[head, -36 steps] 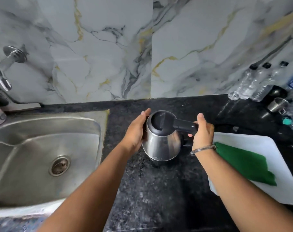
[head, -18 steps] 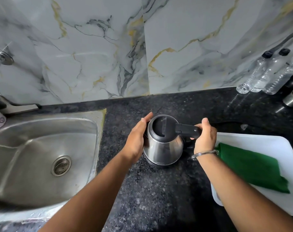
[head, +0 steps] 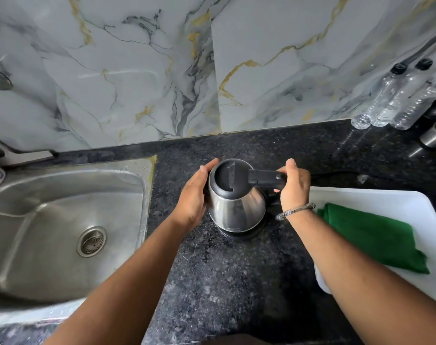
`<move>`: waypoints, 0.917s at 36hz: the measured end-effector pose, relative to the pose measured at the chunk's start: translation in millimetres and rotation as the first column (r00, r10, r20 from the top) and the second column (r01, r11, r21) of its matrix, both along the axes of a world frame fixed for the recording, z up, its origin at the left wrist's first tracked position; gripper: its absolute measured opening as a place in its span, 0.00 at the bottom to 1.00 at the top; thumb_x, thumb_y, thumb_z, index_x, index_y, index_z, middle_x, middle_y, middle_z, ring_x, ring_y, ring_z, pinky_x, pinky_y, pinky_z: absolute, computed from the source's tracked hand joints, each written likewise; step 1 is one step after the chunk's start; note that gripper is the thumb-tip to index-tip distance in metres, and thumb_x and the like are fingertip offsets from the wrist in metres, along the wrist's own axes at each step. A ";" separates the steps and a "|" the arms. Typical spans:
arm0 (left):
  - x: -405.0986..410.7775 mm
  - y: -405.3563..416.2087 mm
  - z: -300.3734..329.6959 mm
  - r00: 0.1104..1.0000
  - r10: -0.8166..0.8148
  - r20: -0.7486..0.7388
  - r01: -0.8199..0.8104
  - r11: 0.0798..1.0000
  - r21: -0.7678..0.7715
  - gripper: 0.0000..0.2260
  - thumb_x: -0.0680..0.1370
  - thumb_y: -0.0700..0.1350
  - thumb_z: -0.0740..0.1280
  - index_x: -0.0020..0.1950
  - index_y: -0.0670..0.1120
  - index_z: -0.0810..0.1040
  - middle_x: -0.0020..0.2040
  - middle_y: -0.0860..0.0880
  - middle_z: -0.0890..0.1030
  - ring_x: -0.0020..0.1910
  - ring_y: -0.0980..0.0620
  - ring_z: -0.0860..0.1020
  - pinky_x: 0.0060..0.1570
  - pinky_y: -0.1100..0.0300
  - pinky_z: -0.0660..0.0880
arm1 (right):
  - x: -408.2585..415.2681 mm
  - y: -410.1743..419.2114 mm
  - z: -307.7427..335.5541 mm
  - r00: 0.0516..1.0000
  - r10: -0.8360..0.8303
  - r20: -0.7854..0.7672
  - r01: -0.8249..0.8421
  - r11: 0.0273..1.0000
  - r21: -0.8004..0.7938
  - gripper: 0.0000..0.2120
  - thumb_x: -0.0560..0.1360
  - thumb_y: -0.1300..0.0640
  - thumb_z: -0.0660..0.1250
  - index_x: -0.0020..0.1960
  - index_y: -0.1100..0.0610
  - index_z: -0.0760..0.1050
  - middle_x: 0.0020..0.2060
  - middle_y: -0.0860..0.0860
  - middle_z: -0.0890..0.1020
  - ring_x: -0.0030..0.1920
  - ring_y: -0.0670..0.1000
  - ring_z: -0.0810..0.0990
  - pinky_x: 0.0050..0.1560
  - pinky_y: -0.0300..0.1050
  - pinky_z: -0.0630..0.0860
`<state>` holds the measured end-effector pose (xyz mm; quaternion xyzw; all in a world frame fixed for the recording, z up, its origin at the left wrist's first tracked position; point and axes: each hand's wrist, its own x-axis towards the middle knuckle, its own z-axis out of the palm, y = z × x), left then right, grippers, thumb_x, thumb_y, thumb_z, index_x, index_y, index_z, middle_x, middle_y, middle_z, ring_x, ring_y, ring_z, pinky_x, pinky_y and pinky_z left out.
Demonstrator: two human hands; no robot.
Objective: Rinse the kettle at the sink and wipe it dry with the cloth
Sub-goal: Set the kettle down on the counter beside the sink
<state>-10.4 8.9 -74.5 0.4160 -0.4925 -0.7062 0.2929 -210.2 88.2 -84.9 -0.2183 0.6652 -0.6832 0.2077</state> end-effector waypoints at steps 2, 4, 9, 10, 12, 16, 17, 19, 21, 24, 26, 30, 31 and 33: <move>0.8 3.6 1.4 1.000 -0.005 0.005 0.005 1.000 -0.018 0.20 0.82 0.60 0.56 0.69 0.56 0.78 0.67 0.53 0.83 0.68 0.55 0.79 0.62 0.61 0.76 | -0.8 3.6 -1.1 1.000 0.013 -0.007 -0.013 1.000 0.000 0.22 0.75 0.47 0.56 0.27 0.56 0.74 0.16 0.45 0.74 0.20 0.40 0.73 0.20 0.32 0.67; 0.7 7.8 2.3 1.000 -0.009 -0.001 0.009 1.000 -0.027 0.20 0.80 0.62 0.59 0.68 0.56 0.79 0.67 0.52 0.83 0.69 0.54 0.79 0.65 0.58 0.75 | -1.9 7.5 -3.3 1.000 0.014 -0.012 -0.014 1.000 0.003 0.23 0.75 0.47 0.56 0.27 0.56 0.75 0.16 0.45 0.74 0.21 0.42 0.72 0.21 0.33 0.67; -3.2 21.5 -5.4 0.999 -0.050 -0.006 0.049 0.997 -0.057 0.18 0.77 0.63 0.62 0.64 0.63 0.81 0.69 0.54 0.81 0.70 0.55 0.77 0.73 0.48 0.70 | -7.2 25.3 -15.9 1.000 -0.005 -0.006 0.005 1.000 0.015 0.24 0.75 0.46 0.53 0.28 0.54 0.76 0.18 0.44 0.76 0.21 0.41 0.73 0.20 0.33 0.67; -4.3 23.9 -7.1 0.999 -0.051 0.000 0.051 0.996 -0.067 0.18 0.77 0.62 0.62 0.64 0.64 0.81 0.69 0.55 0.81 0.71 0.54 0.76 0.74 0.47 0.69 | -8.2 28.4 -18.5 1.000 -0.010 0.000 0.010 1.000 0.015 0.23 0.75 0.45 0.53 0.28 0.53 0.77 0.19 0.44 0.76 0.21 0.41 0.73 0.20 0.33 0.68; -5.7 26.9 -10.2 0.999 -0.038 0.017 0.039 0.996 -0.078 0.18 0.79 0.61 0.61 0.67 0.62 0.80 0.70 0.55 0.80 0.71 0.54 0.76 0.75 0.44 0.68 | -8.4 31.8 -21.1 0.999 -0.028 0.023 0.028 1.000 0.014 0.23 0.74 0.45 0.54 0.27 0.51 0.77 0.19 0.45 0.76 0.22 0.42 0.74 0.19 0.34 0.69; -6.3 28.6 -15.0 1.000 -0.008 0.028 0.012 0.993 -0.118 0.18 0.81 0.60 0.60 0.69 0.61 0.79 0.71 0.55 0.80 0.72 0.55 0.76 0.76 0.45 0.68 | -5.6 30.6 -23.6 0.999 -0.047 0.000 0.047 0.999 0.000 0.21 0.71 0.43 0.54 0.30 0.53 0.77 0.24 0.50 0.76 0.23 0.41 0.75 0.19 0.33 0.69; -6.5 29.5 -15.6 1.000 -0.003 0.031 0.007 0.992 -0.127 0.18 0.81 0.61 0.60 0.68 0.62 0.79 0.71 0.55 0.79 0.72 0.55 0.75 0.75 0.46 0.68 | -5.1 30.3 -25.1 0.999 -0.047 -0.023 0.047 0.999 -0.004 0.22 0.71 0.42 0.53 0.31 0.55 0.77 0.25 0.52 0.76 0.23 0.41 0.75 0.19 0.33 0.69; -7.0 31.9 -14.9 0.999 0.013 0.040 -0.007 0.989 -0.145 0.17 0.81 0.62 0.60 0.67 0.64 0.79 0.71 0.56 0.79 0.72 0.57 0.75 0.74 0.48 0.69 | -5.3 29.8 -27.3 0.997 -0.050 -0.062 0.049 0.999 -0.015 0.26 0.71 0.41 0.51 0.34 0.61 0.77 0.25 0.54 0.76 0.23 0.41 0.75 0.20 0.32 0.68; -7.4 34.3 -13.7 0.998 0.041 0.047 -0.033 0.986 -0.162 0.17 0.80 0.63 0.60 0.66 0.65 0.79 0.71 0.57 0.79 0.71 0.58 0.76 0.73 0.51 0.70 | -6.1 28.6 -27.7 0.994 -0.038 -0.105 0.037 0.999 -0.016 0.30 0.72 0.41 0.50 0.35 0.65 0.77 0.26 0.55 0.77 0.24 0.42 0.75 0.20 0.31 0.68; -10.2 36.9 -11.3 0.997 0.072 0.041 -0.063 0.981 -0.181 0.15 0.81 0.60 0.60 0.64 0.62 0.80 0.70 0.54 0.80 0.69 0.58 0.77 0.73 0.52 0.71 | -7.8 28.9 -26.4 0.990 -0.002 -0.143 -0.002 0.999 -0.032 0.30 0.73 0.42 0.49 0.36 0.65 0.77 0.27 0.54 0.77 0.24 0.40 0.75 0.21 0.29 0.68; -12.5 39.5 -9.2 0.995 0.092 0.044 -0.082 0.980 -0.184 0.14 0.81 0.58 0.59 0.62 0.62 0.81 0.70 0.54 0.80 0.67 0.59 0.78 0.72 0.53 0.72 | -8.7 30.3 -27.0 0.984 0.018 -0.178 -0.027 0.998 -0.048 0.29 0.74 0.43 0.50 0.35 0.66 0.76 0.27 0.54 0.76 0.24 0.40 0.75 0.22 0.28 0.67; -15.0 47.6 -8.0 0.990 0.131 0.059 -0.118 0.975 -0.186 0.15 0.81 0.59 0.58 0.64 0.61 0.79 0.70 0.54 0.79 0.67 0.60 0.78 0.70 0.55 0.73 | -11.4 29.9 -29.1 0.980 0.029 -0.199 -0.044 0.997 -0.068 0.23 0.74 0.47 0.51 0.34 0.62 0.76 0.26 0.52 0.75 0.25 0.39 0.75 0.23 0.27 0.67; -15.4 50.6 -7.9 0.988 0.144 0.055 -0.133 0.975 -0.181 0.15 0.81 0.59 0.58 0.64 0.61 0.79 0.69 0.55 0.80 0.66 0.61 0.78 0.68 0.58 0.74 | -13.3 27.9 -29.2 0.980 0.034 -0.197 -0.047 0.997 -0.061 0.22 0.73 0.47 0.51 0.34 0.61 0.76 0.26 0.52 0.75 0.24 0.39 0.75 0.23 0.27 0.67; -17.3 57.3 -8.6 0.984 0.171 0.041 -0.161 0.972 -0.171 0.16 0.82 0.58 0.58 0.66 0.58 0.78 0.65 0.59 0.82 0.65 0.63 0.79 0.61 0.66 0.75 | -19.5 21.5 -28.7 0.980 0.036 -0.197 -0.046 0.998 -0.045 0.22 0.73 0.48 0.51 0.34 0.59 0.76 0.27 0.54 0.76 0.25 0.39 0.75 0.24 0.29 0.67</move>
